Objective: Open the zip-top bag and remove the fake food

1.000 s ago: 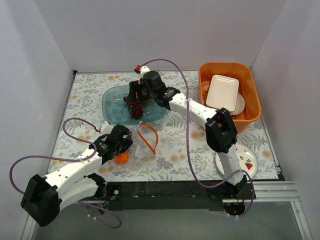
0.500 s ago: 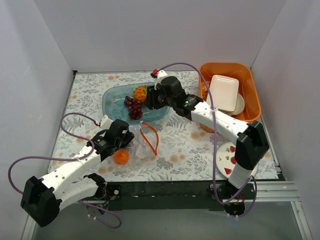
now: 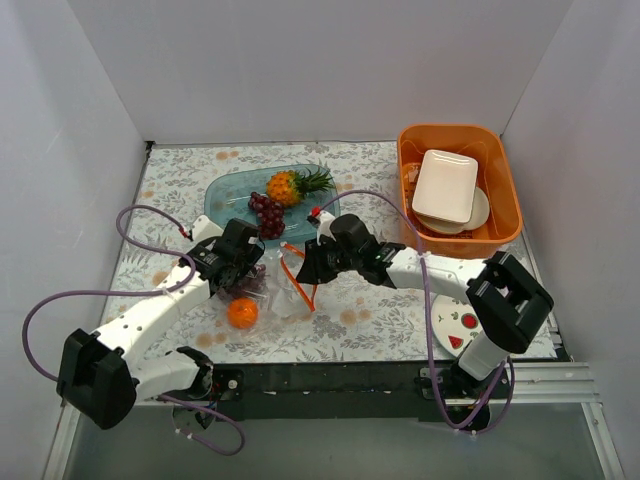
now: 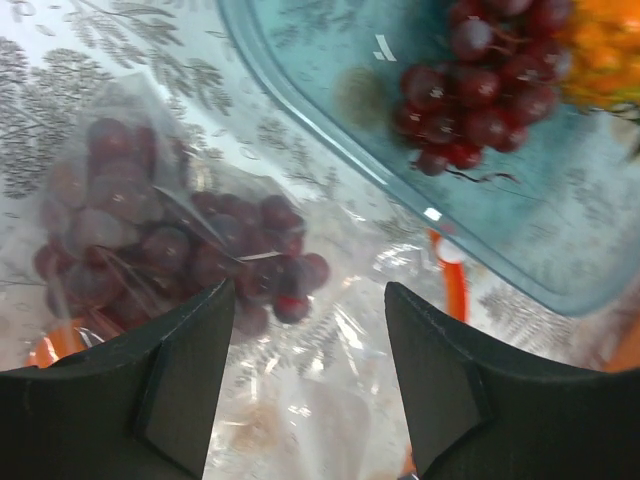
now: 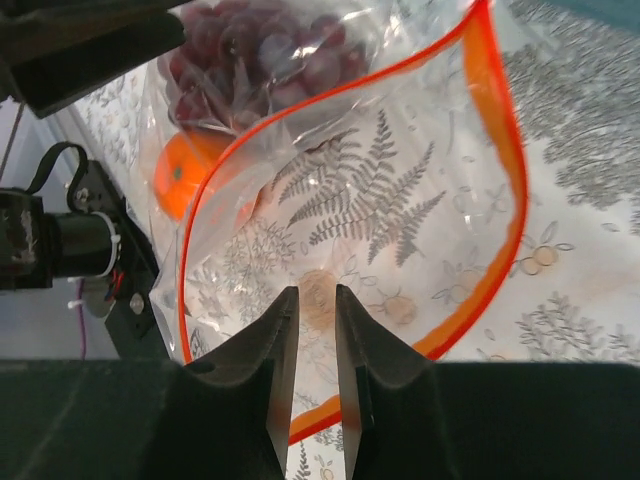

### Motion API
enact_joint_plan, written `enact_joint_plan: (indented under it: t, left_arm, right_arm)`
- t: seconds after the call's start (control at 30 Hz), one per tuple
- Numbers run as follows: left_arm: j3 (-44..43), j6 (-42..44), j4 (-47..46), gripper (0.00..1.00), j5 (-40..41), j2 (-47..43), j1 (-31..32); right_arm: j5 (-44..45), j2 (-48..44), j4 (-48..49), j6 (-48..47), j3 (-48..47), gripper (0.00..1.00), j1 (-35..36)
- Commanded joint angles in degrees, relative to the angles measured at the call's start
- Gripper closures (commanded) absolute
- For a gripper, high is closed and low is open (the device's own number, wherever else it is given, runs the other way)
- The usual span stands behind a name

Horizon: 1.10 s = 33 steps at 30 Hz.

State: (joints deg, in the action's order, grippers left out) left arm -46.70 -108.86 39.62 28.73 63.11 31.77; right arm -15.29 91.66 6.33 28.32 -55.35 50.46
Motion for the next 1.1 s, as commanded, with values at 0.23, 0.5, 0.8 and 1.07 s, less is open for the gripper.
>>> enact_joint_plan:
  t: [0.23, 0.5, 0.8, 1.07]
  left_arm:
    - [4.2, -1.1, 4.9, 0.4, 9.4, -2.1, -2.6]
    - [5.5, 3.1, 2.0, 0.4, 6.9, 0.4, -5.8]
    - [7.1, 6.5, -3.1, 0.47, 1.5, 3.6, -5.8]
    - [9.6, 11.6, -8.9, 0.53, -6.8, 5.2, -5.8]
  right_arm:
    - [-5.6, 2.9, 13.2, 4.0, 9.6, 0.72, 3.3]
    - [-3.9, 1.4, 13.9, 3.8, 14.1, 0.72, 4.8]
    - [-3.7, 0.0, 22.9, 0.7, 13.6, 0.64, 5.2]
    - [-2.3, 6.1, 31.9, -1.5, 10.9, 0.59, 5.2]
